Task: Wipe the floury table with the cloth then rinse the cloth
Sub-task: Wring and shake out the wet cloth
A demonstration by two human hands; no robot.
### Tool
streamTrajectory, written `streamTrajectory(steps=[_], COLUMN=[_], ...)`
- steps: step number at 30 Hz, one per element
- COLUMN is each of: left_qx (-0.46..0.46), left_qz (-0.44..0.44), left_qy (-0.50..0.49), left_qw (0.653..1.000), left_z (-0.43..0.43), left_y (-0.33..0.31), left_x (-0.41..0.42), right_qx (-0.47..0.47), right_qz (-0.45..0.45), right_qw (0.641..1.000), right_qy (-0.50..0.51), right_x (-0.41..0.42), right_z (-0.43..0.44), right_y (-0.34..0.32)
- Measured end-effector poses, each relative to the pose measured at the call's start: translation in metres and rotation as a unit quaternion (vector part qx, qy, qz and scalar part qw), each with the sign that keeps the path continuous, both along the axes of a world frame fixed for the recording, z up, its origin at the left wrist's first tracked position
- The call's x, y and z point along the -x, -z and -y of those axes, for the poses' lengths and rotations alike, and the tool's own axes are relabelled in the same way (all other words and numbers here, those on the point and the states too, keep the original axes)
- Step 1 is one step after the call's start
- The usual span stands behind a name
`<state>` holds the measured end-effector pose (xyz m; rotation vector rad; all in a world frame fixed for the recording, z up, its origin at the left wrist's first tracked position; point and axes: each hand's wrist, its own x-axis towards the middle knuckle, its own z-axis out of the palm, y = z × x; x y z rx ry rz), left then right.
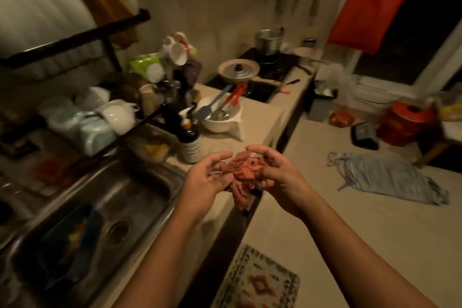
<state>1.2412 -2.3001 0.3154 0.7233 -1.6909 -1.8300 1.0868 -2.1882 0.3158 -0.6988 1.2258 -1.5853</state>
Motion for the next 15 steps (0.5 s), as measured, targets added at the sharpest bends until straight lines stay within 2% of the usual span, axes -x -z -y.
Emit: streamTrajectory(steps=[4,9,15], left_qx=[0.09,0.091,0.073], left_qz=[-0.011,0.001,0.009], left_qy=[0.084,0.193,0.421], left_qw=[0.992,0.977,0.904], left_z=[-0.084,-0.197,-0.323], left_y=[-0.029,-0.045,-0.046], left_x=[0.09,0.19,0.278], right_qx=[-0.018,-0.045,-0.007], right_qz=[-0.025,-0.068,-0.053], right_qw=[0.991,0.963,0.912], right_qy=[0.129,0.257,0.407], right_x=[0.064,0.13,0.18], right_z=[-0.106,-0.244,-0.39], right_y=[-0.022,-0.039,-0.056])
